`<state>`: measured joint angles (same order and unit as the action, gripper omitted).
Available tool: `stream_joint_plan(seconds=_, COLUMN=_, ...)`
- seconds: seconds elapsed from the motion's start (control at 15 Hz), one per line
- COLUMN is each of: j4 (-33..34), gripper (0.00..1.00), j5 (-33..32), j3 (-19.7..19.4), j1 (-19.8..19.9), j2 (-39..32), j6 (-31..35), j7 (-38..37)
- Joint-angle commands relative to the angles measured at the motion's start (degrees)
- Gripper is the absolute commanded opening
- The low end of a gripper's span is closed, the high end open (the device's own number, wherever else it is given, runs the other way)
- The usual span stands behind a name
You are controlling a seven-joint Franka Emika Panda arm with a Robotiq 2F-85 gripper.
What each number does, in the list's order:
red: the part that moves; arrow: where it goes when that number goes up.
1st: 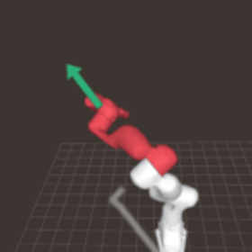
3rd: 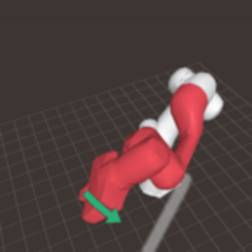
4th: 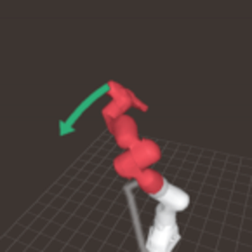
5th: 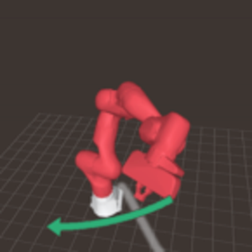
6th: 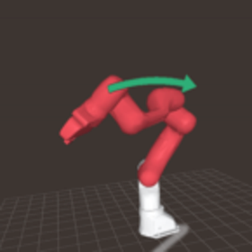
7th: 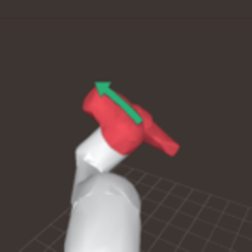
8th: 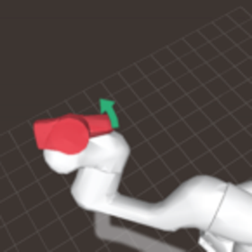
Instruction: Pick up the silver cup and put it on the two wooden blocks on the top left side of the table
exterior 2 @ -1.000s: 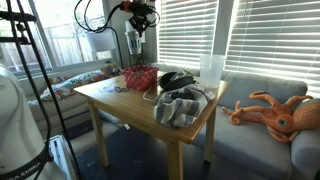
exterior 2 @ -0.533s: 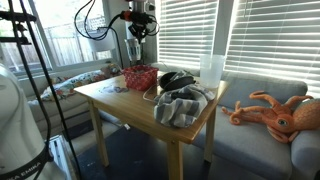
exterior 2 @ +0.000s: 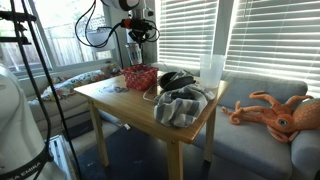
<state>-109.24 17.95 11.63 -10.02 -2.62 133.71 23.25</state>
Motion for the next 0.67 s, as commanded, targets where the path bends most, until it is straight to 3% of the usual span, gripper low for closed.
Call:
stream_joint_plan(seconds=0.0, j4=-1.8, gripper=0.01, j5=3.6, j3=0.1, j1=0.1, j2=0.8, j6=1.4, j7=2.6)
stream_joint_plan(seconds=0.6, j4=-2.4, gripper=0.01, j5=5.3, j3=-0.2, j1=0.5, j2=-0.2, j6=1.2, j7=2.4)
